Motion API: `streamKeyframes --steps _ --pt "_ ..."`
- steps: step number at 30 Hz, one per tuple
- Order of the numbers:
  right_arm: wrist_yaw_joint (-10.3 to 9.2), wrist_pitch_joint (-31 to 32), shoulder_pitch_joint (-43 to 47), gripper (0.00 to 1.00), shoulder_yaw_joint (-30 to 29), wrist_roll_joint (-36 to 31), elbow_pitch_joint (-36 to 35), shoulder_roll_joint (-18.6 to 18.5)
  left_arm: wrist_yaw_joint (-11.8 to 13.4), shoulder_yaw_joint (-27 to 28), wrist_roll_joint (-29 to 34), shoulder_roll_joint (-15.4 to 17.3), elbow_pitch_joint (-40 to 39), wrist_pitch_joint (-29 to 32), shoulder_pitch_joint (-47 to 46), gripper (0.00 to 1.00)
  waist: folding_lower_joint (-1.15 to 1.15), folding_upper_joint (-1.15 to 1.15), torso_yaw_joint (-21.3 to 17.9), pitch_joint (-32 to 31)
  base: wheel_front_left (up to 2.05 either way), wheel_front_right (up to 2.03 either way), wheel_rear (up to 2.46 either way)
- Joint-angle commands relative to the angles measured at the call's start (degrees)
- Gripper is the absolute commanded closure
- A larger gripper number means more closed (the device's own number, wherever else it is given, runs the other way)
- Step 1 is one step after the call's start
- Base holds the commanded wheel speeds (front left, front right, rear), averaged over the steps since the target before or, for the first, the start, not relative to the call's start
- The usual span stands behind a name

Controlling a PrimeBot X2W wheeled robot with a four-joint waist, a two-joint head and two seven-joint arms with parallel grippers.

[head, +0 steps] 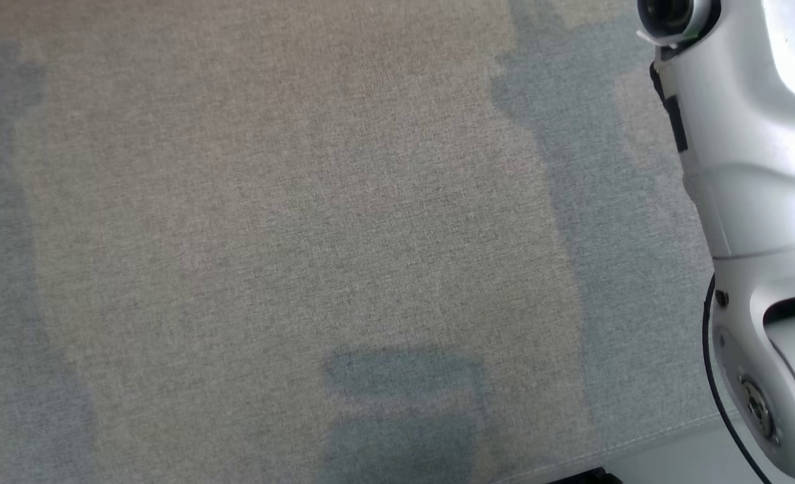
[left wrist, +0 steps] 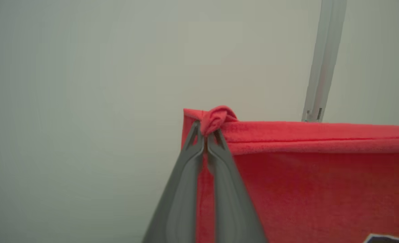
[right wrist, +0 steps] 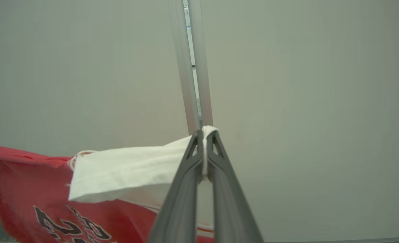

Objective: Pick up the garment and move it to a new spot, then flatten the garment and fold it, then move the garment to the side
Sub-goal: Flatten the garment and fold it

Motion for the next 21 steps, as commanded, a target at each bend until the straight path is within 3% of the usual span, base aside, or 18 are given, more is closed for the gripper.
streamKeyframes --steps 1,12,21 --pt "0.00 -0.2 1.9 1.00 0.3 0.5 -1.9 -0.2 -0.8 0.6 -0.4 -0.1 0.1 -0.5 1.2 1.00 -0.01 0.23 -0.1 2.3 0.00 0.00 0.00" --pt "0.00 -0.2 10.9 1.00 0.3 -1.6 -9.6 -1.2 -3.4 6.3 -3.0 -2.8 -6.9 -0.4 8.0 1.00 -0.01 0.23 2.3 -1.2 0.00 0.00 0.00" --pt "0.00 -0.2 26.0 1.00 0.8 2.9 -16.3 -5.5 -4.4 9.8 -5.2 -5.9 -17.1 -0.4 26.1 1.00 -0.01 0.23 5.8 -7.8 0.00 0.00 0.00"
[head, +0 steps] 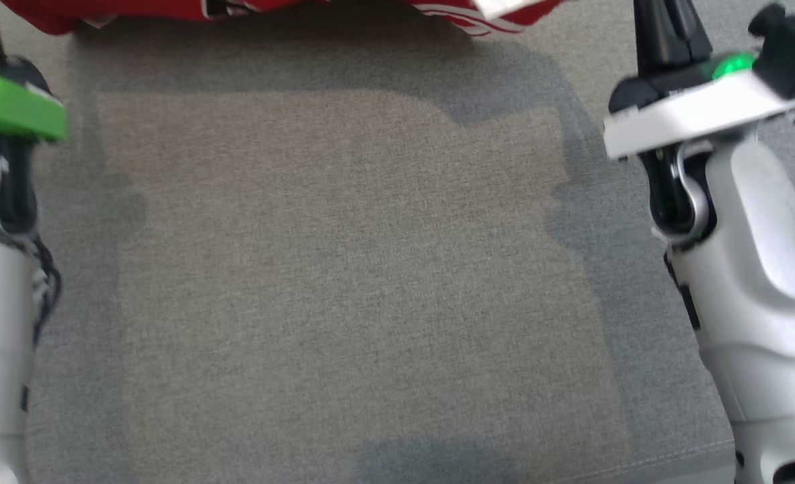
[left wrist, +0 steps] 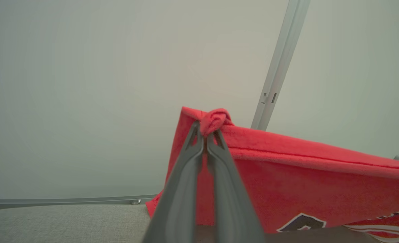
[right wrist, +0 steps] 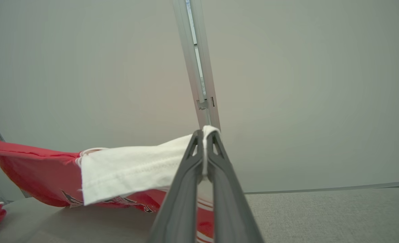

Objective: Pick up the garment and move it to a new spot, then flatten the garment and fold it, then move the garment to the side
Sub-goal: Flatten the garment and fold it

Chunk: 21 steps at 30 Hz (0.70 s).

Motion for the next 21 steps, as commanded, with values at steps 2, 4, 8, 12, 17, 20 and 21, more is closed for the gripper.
streamKeyframes --steps 2,4,8,12,17,20,21 --pt "0.01 0.2 5.8 1.00 -0.4 1.6 -1.5 -1.1 -0.3 0.5 -0.8 -1.4 -2.8 -0.2 6.6 1.00 0.00 0.23 3.0 -5.1 0.00 0.00 0.00" --pt "0.01 0.5 11.5 1.00 -1.5 2.7 -3.2 -1.9 -0.3 0.0 -0.3 -2.7 -6.1 -0.1 13.0 1.00 0.00 0.23 4.0 -6.9 0.00 0.00 0.00" --pt "0.01 1.3 22.7 1.00 -4.4 4.5 -6.7 -1.2 -0.3 -0.3 -0.1 -4.9 -11.2 -0.1 25.0 1.00 0.00 0.23 5.6 -9.6 0.00 0.00 0.00" --pt "0.01 2.3 31.8 1.00 -6.2 4.0 -9.8 -0.4 -0.3 0.4 0.9 -6.4 -14.7 -0.1 34.0 1.00 0.00 0.23 6.5 -11.4 0.00 0.00 0.00" --pt "0.00 3.2 40.1 1.00 -7.9 3.0 -12.6 1.3 0.3 3.7 1.3 -8.8 -16.9 -0.1 42.6 1.00 0.00 0.23 6.8 -13.3 0.00 0.00 0.00" --pt "0.00 3.9 43.9 1.00 -8.5 2.1 -13.6 2.3 0.7 5.5 1.2 -10.8 -17.1 -0.1 46.8 1.00 0.00 0.23 6.8 -14.3 0.00 0.00 0.00" --pt "0.00 4.1 44.9 1.00 -8.7 1.6 -13.8 2.4 0.7 5.9 1.1 -11.6 -16.8 -0.1 48.0 1.00 0.00 0.23 6.8 -14.5 0.00 0.00 0.00"
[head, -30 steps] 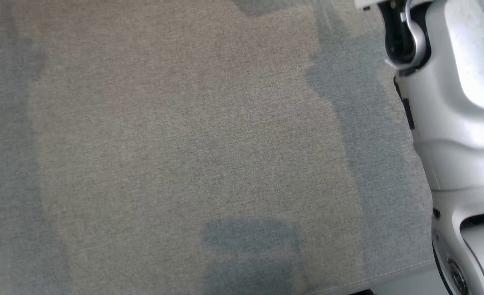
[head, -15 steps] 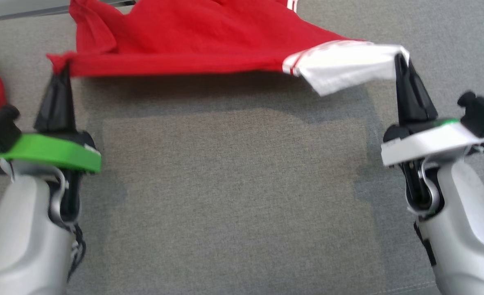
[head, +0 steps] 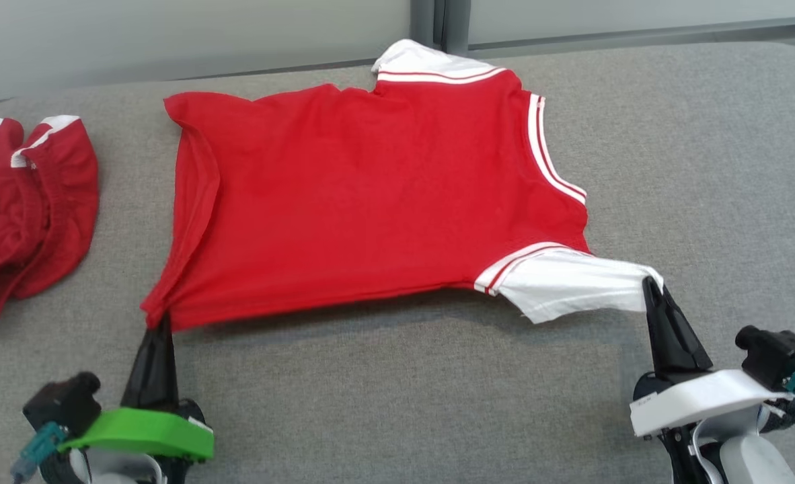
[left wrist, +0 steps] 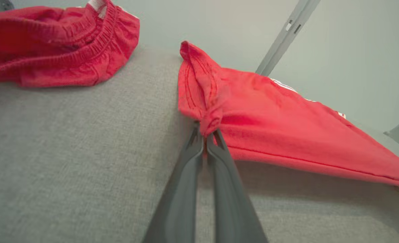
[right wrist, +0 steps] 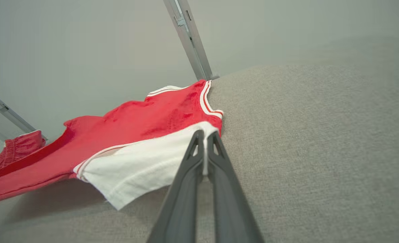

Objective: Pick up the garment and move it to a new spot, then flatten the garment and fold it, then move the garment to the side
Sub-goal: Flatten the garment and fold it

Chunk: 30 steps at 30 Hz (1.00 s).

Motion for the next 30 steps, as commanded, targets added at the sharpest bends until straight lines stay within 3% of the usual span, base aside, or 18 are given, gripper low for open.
streamKeyframes --steps 1,8,11,30 --pt "-0.01 0.1 1.4 1.00 -0.6 -1.0 -0.4 -0.1 0.3 0.7 -0.8 -0.9 1.1 0.0 2.0 1.00 0.01 0.23 0.5 -1.3 0.00 0.00 0.00" --pt "-0.01 1.2 6.2 1.00 -1.9 -1.5 -1.5 1.6 0.1 3.7 -5.2 -5.5 8.4 0.0 6.5 1.00 0.01 0.23 0.7 -4.0 0.00 0.00 0.00" --pt "-0.01 1.6 7.3 1.00 -2.4 -1.4 -1.9 1.9 -0.1 2.3 -5.7 -6.4 11.0 0.0 6.9 1.00 0.01 0.23 0.7 -5.2 0.00 0.00 0.00" --pt "-0.05 1.5 15.5 1.00 -4.8 0.3 -2.9 2.4 -0.5 1.9 -8.6 -7.2 11.2 0.0 12.7 1.00 0.01 0.23 0.6 -11.3 0.00 0.00 0.00"
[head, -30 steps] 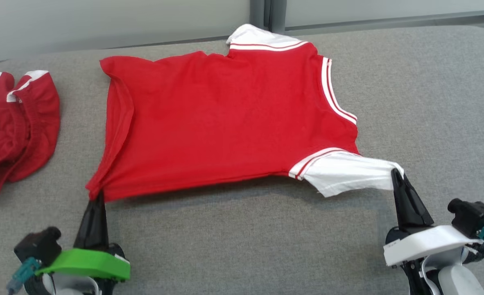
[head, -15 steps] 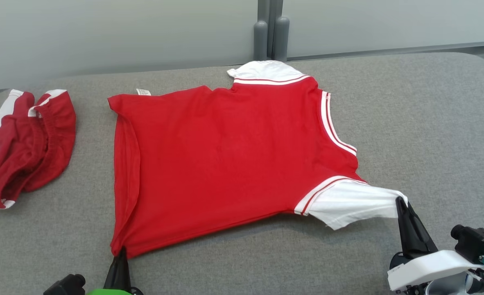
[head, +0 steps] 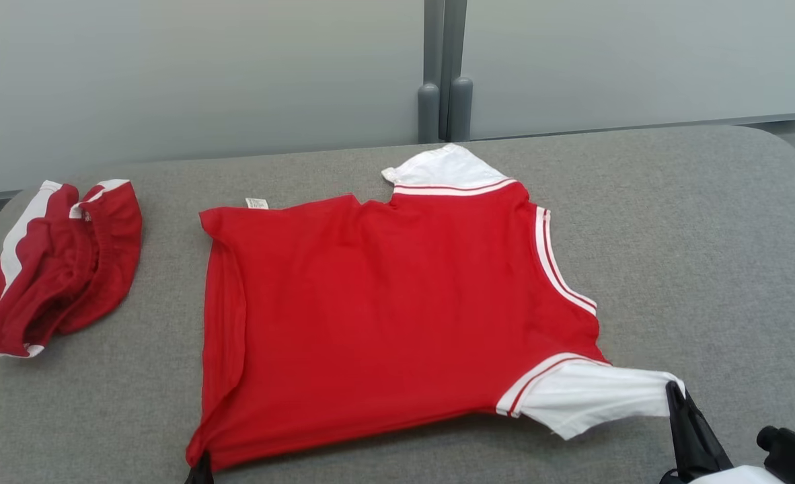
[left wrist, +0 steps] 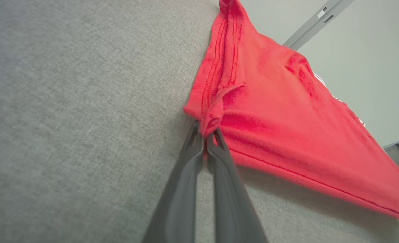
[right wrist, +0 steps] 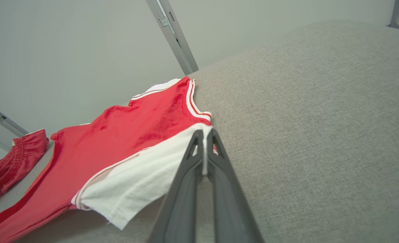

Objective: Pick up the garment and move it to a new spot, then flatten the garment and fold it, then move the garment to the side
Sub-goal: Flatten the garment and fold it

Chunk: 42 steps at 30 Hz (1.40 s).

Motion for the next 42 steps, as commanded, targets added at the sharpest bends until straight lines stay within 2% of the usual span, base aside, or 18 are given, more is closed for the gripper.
streamKeyframes --steps 1,13,42 --pt "-0.09 -0.4 1.4 1.00 -0.6 0.8 -0.4 -0.3 -0.1 0.2 -0.9 0.2 -0.1 0.0 1.4 1.00 0.00 0.23 -0.1 -0.6 0.00 0.00 0.00" --pt "-0.09 0.3 5.8 1.00 -0.5 2.1 -0.1 -0.3 1.0 -2.4 -3.2 0.2 0.1 0.0 4.7 1.00 0.00 0.23 -1.2 -1.8 0.00 0.00 0.00" --pt "-0.08 -0.8 3.6 1.00 0.8 2.7 1.6 -0.2 3.7 -3.5 -2.3 0.2 -9.3 0.2 8.5 1.00 0.00 0.23 -0.7 -2.0 0.00 0.00 0.00"
